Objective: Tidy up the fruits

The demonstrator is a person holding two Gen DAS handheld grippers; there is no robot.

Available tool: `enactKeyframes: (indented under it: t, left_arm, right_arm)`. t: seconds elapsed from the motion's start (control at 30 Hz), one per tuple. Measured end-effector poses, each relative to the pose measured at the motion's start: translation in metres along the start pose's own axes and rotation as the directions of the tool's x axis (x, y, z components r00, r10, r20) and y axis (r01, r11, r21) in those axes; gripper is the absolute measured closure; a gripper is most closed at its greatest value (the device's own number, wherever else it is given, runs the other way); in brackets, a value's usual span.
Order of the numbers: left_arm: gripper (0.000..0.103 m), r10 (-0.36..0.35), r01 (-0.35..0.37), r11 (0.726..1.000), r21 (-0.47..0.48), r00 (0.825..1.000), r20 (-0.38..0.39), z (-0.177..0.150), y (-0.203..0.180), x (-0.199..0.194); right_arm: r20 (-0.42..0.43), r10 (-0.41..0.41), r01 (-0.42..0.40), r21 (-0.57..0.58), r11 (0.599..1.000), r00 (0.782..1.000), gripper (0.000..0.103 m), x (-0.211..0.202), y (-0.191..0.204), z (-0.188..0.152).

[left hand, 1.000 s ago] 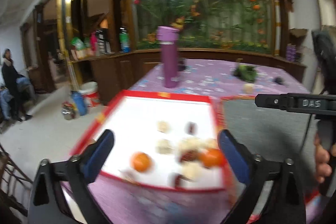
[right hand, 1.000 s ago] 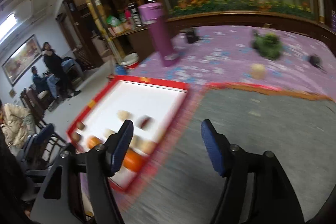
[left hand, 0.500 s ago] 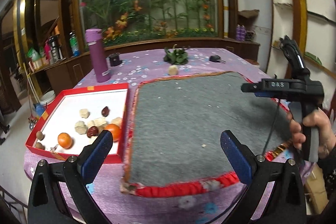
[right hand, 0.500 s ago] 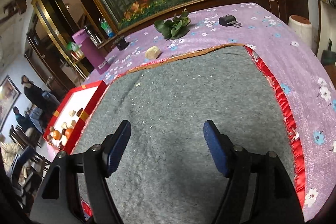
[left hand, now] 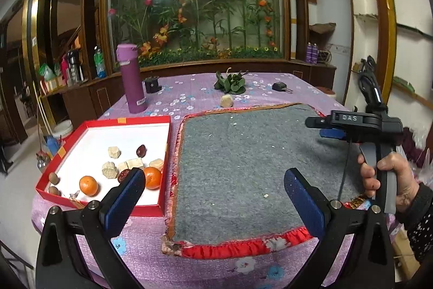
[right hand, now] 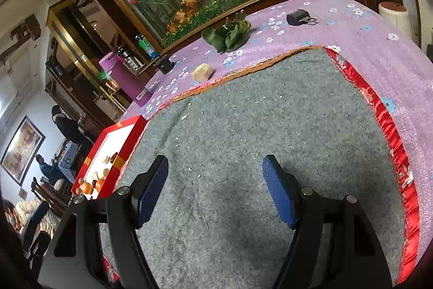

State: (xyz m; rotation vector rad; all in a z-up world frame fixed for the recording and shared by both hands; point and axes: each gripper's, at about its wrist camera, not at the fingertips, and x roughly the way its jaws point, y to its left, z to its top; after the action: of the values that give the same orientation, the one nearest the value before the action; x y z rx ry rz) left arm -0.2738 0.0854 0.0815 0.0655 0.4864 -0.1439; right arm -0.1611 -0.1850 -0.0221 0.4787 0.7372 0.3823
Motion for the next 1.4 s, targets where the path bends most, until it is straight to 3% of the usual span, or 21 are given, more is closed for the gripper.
enactKeyframes:
  t: [0.23,0.33,0.43,0.7,0.93,1.4]
  left_arm:
    - [0.001,0.105,-0.104,0.99,-0.094,0.994,0.005,0.028,0.04,0.022]
    - [0.001,0.187,-0.189,0.974,-0.123,0.982,-0.027,0.048,0.053,0.045]
    - [0.001,0.219,-0.221,0.962,-0.16,0.975,-0.034,0.058,0.058,0.06]
    - [0.001,0.279,-0.28,0.949,-0.147,0.96,-0.03,0.056,0.055,0.067]
    - [0.001,0.336,-0.338,0.919,-0.204,0.941,-0.041,0.049,0.071,0.037]
    - [0.001,0.49,-0.487,0.84,-0.239,0.87,-0.052,0.016,0.106,-0.048]
  right_arm:
    - [-0.021,-0.05,0.048,-0.074,0.996,0.999,0.029,0.014,0.025,0.024]
    - [-0.006,-0.079,0.078,-0.113,0.991,0.997,0.029,0.019,0.039,0.041]
    - [0.014,-0.087,0.088,-0.183,0.979,0.996,0.029,0.021,0.053,0.05]
    - [0.005,-0.004,0.005,-0.271,0.963,1.0,0.029,0.024,0.08,0.042]
    - [-0.008,0.119,-0.116,-0.296,0.948,0.993,0.028,0.014,0.125,0.015]
    - [-0.04,0.226,-0.219,-0.463,0.859,0.973,0.028,-0.023,0.224,-0.043]
